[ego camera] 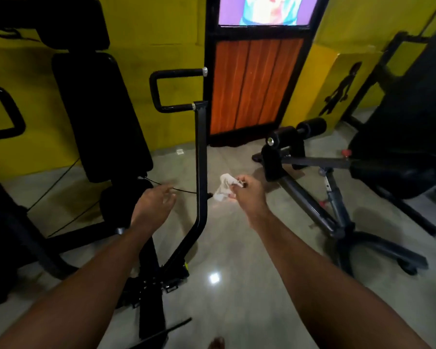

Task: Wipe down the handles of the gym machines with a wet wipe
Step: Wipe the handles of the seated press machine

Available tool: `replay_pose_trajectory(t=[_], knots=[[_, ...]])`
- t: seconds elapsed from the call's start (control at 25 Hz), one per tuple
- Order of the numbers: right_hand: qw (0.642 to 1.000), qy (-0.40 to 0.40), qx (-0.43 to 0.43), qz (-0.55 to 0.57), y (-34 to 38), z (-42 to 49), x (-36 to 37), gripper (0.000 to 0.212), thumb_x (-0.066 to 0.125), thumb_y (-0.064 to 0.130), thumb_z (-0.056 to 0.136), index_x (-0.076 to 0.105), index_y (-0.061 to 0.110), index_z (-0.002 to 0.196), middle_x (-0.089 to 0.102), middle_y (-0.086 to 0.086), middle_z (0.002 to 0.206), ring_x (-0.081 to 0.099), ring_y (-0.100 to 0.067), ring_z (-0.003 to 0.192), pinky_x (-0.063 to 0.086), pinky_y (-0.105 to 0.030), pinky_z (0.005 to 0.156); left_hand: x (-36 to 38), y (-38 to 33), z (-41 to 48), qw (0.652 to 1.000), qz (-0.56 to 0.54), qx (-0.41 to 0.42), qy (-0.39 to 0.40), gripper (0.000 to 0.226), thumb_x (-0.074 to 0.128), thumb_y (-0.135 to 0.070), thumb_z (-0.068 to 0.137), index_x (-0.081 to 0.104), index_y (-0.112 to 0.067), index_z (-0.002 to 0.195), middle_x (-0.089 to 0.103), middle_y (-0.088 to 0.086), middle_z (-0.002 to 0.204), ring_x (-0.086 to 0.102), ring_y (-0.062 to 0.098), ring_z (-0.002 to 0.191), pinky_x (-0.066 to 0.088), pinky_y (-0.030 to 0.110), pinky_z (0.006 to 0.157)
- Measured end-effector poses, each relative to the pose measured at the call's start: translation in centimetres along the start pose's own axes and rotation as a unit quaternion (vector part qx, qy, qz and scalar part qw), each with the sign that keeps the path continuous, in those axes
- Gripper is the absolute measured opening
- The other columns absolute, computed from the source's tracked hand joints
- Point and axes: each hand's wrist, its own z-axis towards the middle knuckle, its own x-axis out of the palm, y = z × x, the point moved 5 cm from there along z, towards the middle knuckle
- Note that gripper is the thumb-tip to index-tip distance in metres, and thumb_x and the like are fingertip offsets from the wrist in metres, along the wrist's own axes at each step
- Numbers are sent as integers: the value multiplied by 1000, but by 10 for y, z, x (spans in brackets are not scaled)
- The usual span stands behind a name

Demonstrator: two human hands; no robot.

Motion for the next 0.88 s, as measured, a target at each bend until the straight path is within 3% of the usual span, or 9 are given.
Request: replay_pose_trajectory(t=[0.08, 0.24, 0.36, 0.48, 0.76, 0.88], knots=[[1000, 18, -7, 9, 23, 51, 0, 9, 65, 22, 86, 64, 13, 87, 70, -13, 91, 67, -34, 90, 56, -53, 79, -2, -19, 37, 1000, 9, -13, -24, 34, 58, -28, 97, 64, -15, 127, 65, 5, 126, 60, 24, 115, 44, 28, 92], [996, 61, -27, 52, 62, 128, 23, 9, 62, 13, 89, 64, 19, 95, 68, -3, 94, 65, -18, 83, 56, -30, 66, -7, -25, 97, 997, 40, -37, -55, 37, 57, -35, 94, 63, -23, 129, 67, 5, 122, 60, 23, 113, 48, 34, 94], [990, 113, -55, 70, 79, 194, 55, 9, 65, 15, 83, 66, 24, 83, 68, -2, 86, 66, -21, 77, 58, -35, 63, -12, -34, 151, 992, 51, -51, -100, 39, 58, -33, 94, 62, -21, 131, 67, 4, 122, 61, 23, 112, 50, 37, 95], [983, 152, -79, 68, 100, 252, 82, 8, 69, 15, 78, 69, 23, 78, 69, 1, 80, 66, -19, 77, 57, -40, 73, -18, -44, 198, 983, 55, -88, -154, 39, 59, -33, 95, 61, -20, 132, 67, 4, 121, 62, 23, 111, 50, 37, 94], [975, 174, -121, 64, 144, 342, 123, 3, 71, 22, 83, 68, 23, 84, 69, 2, 87, 64, -13, 81, 50, -27, 69, -22, -54, 277, 967, 88, -144, -192, 40, 58, -35, 96, 59, -21, 134, 63, 2, 129, 57, 21, 119, 48, 39, 100], [968, 177, -166, 56, 162, 374, 144, 15, 72, 33, 85, 71, 19, 89, 69, 2, 92, 63, -8, 83, 48, -21, 71, -28, -45, 315, 959, 103, -161, -208, 40, 58, -37, 96, 59, -23, 134, 64, 2, 128, 58, 21, 117, 48, 37, 96]])
